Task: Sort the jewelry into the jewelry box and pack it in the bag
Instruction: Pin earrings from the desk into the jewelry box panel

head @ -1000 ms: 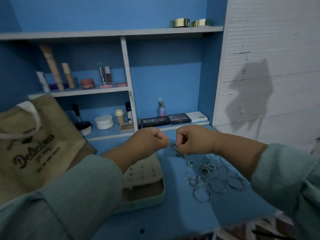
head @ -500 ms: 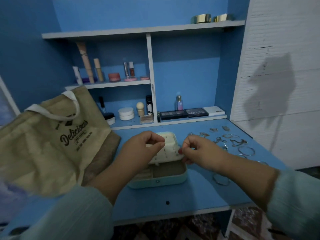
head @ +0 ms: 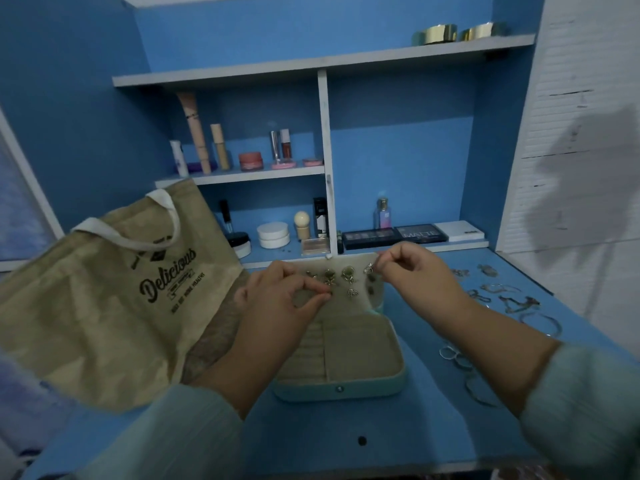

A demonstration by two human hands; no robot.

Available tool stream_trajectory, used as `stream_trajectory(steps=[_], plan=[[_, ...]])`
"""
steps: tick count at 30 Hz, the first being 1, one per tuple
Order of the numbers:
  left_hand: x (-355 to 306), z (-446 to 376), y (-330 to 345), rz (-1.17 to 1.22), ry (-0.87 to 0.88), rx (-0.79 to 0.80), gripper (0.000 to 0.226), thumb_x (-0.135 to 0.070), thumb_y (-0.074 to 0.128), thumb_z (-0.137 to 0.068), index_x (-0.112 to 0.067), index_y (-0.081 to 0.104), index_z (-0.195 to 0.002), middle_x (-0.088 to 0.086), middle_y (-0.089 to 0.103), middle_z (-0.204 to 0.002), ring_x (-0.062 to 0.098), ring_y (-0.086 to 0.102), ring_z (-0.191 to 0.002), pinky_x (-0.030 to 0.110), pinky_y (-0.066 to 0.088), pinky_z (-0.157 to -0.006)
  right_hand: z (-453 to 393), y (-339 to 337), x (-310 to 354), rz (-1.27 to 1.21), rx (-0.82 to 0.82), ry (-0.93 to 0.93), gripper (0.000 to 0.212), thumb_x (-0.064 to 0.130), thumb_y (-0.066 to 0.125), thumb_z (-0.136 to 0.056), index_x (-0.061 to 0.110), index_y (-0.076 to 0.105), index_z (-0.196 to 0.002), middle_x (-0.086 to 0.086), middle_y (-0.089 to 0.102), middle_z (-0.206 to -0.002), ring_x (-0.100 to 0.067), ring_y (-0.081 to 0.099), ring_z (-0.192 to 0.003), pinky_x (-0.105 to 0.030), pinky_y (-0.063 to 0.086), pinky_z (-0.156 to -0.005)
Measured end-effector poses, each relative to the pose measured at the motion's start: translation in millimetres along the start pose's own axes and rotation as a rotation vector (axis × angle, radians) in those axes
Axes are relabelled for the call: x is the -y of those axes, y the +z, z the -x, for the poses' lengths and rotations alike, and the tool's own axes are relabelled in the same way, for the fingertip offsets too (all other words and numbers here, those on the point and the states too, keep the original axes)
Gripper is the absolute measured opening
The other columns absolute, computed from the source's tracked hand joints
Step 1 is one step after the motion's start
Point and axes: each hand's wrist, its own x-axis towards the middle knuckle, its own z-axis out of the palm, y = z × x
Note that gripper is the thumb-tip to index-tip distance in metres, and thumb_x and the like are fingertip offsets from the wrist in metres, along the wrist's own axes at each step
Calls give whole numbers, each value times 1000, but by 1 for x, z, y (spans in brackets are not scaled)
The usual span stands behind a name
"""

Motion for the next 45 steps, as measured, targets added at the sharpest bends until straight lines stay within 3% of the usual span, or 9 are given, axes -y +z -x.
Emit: stream_trajectory(steps=[2, 4, 9, 18, 22, 25, 35, 42, 45], plan=[[5, -5, 7, -101, -41, 81, 4, -50, 62, -79, -53, 59, -79, -22, 38, -92, 0, 25, -98, 26, 15, -87, -8, 5, -4, -77, -29, 30, 9, 14, 58, -83, 11, 63, -76, -14, 67, -95, -31, 62, -96, -46, 49, -91], [12, -11, 18, -187, -54, 131, 12, -53, 58, -81, -50, 64, -91, -20, 35, -95, 1, 20, -96, 27, 13, -86, -16, 9, -8, -142, -54, 54, 12, 13, 58, -83, 14, 63, -72, -10, 68, -94, -25, 63, -96, -42, 50, -91], [26, -23, 39, -250, -25, 172, 19, -53, 53, -84, -50, 63, -100, -18, 29, -94, 2, 14, -90, 27, 11, -81, -28, 21, -18, -215, -82, 64, 18, 16, 56, -88, 18, 57, -70, -1, 67, -101, -7, 60, -77, -18, 41, -60], [37, -29, 50, -292, -37, 148, 17, -54, 53, -83, -51, 65, -95, -17, 31, -100, 1, 11, -88, 26, 8, -72, -33, 35, -42, -491, -84, 79, 17, 12, 55, -88, 18, 60, -73, 10, 65, -109, -9, 58, -86, -11, 50, -59], [37, -29, 51, -286, -45, 150, 15, -54, 54, -83, -50, 65, -93, -17, 31, -98, 1, 12, -85, 25, 7, -71, -33, 36, -46, -504, -83, 33, 23, 11, 56, -88, 22, 62, -69, 6, 65, -112, -19, 59, -93, -27, 50, -76], [37, -30, 53, -304, -43, 152, 16, -55, 53, -83, -50, 65, -93, -18, 30, -98, 2, 13, -87, 25, 7, -70, -31, 35, -49, -516, -81, 11, 26, 10, 56, -88, 24, 62, -67, 6, 64, -115, -25, 59, -102, -30, 51, -78], [30, -29, 54, -437, -38, 157, 21, -54, 47, -87, -49, 63, -100, -16, 26, -100, 5, 14, -92, 27, 5, -67, -24, 27, -46, -450, -57, -69, 23, 5, 56, -87, 16, 56, -67, 10, 62, -115, 2, 59, -90, -5, 45, -59], [35, -23, 61, -468, 92, -11, 16, -53, 59, -80, -43, 66, -90, -13, 25, -97, 3, 5, -84, 28, 3, -74, -24, 27, -47, -411, -47, -122, 28, 2, 56, -85, 19, 56, -63, 7, 60, -120, -2, 58, -99, -6, 46, -66], [40, -28, 66, -476, 171, -135, 23, -46, 78, -61, -32, 63, -71, -4, 43, -90, 16, 31, -85, 40, 27, -78, -24, 27, -48, -402, -48, -135, 29, 1, 56, -85, 20, 56, -63, 8, 60, -120, -1, 57, -100, -6, 46, -67]])
